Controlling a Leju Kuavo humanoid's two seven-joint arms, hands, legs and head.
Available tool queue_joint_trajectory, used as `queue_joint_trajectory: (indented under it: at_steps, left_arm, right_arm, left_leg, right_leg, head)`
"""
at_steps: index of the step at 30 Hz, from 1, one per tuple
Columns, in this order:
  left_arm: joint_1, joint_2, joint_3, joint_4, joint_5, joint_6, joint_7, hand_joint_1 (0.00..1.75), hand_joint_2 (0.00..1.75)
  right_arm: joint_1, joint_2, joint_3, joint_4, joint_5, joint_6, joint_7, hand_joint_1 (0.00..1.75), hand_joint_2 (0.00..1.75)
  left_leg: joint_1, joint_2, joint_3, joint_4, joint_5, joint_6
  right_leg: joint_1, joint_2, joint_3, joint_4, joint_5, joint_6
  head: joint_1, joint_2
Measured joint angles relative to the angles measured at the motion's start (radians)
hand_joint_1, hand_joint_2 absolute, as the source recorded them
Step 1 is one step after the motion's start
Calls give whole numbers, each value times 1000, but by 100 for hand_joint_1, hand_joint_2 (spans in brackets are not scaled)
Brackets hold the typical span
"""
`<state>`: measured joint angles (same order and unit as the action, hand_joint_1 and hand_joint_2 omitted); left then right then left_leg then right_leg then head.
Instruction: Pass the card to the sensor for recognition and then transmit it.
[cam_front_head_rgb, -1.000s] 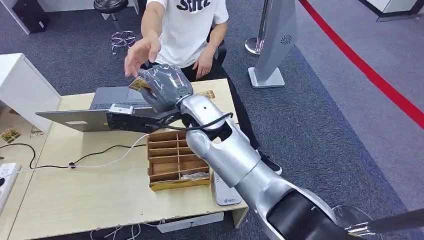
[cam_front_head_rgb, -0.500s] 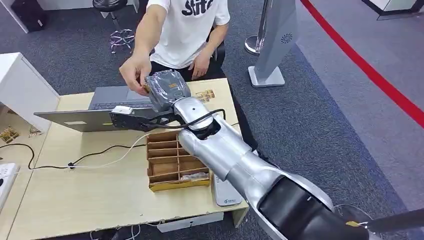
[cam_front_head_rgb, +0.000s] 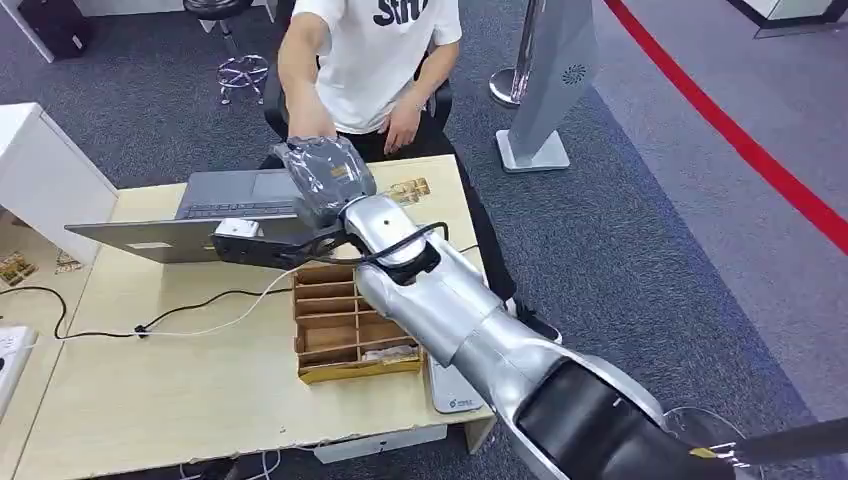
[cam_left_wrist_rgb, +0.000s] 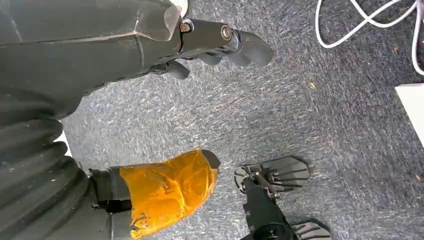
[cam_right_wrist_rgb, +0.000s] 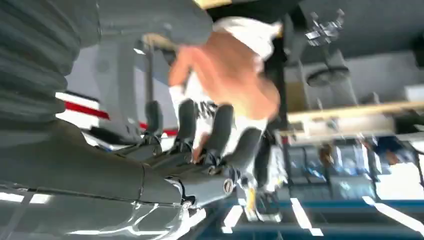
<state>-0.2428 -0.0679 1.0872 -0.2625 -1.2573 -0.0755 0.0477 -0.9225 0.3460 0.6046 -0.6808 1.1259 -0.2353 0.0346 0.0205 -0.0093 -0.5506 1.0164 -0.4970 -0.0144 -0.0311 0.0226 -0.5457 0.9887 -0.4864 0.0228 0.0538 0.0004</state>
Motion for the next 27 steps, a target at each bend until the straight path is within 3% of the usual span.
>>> queue_joint_trajectory:
  at_steps: [4, 7, 11, 15, 20, 27]
  left_arm:
    - [26, 4, 17, 0, 31, 10, -28, 0, 175]
    - [54, 10, 40, 0, 55, 21, -57, 0, 175]
    - [86, 18, 63, 0, 64, 24, -72, 0, 175]
    - [89, 20, 78, 0, 72, 30, -74, 0, 175]
    - [115, 26, 110, 0, 109, 34, -93, 0, 175]
    - [124, 32, 135, -3, 127, 53, -93, 0, 175]
  right_arm:
    - [135, 3, -46, -266, 54, 67, -128, 0, 175]
    - [294, -22, -42, -515, 20, 54, -221, 0, 175]
    - [454, -81, -35, -730, -5, 24, -256, 0, 175]
    - [516, -109, -33, -832, -43, 2, -286, 0, 175]
    - [707, -198, -35, -960, -135, -58, -398, 0, 175]
    - [857, -273, -46, -942, -59, -74, -401, 0, 175]
  left_leg:
    - [0, 0, 1, 0, 0, 0]
    - [0, -1, 1, 0, 0, 0]
    - [0, 0, 0, 0, -1, 0]
    - [0, 0, 1, 0, -1, 0]
    - [0, -1, 2, 0, -2, 0]
    - [0, -1, 2, 0, -2, 0]
  right_leg:
    - [0, 0, 0, 0, 0, 0]
    - [0, -1, 1, -1, 0, 0]
    - [0, -1, 1, -2, -1, 1]
    - [0, -2, 2, -2, -1, 1]
    - [0, -1, 2, -2, -1, 1]
    - [0, -1, 2, -2, -1, 1]
  head:
    - [0, 0]
    - [0, 0]
    - [0, 0]
    - [0, 0]
    - [0, 0]
    - [0, 0]
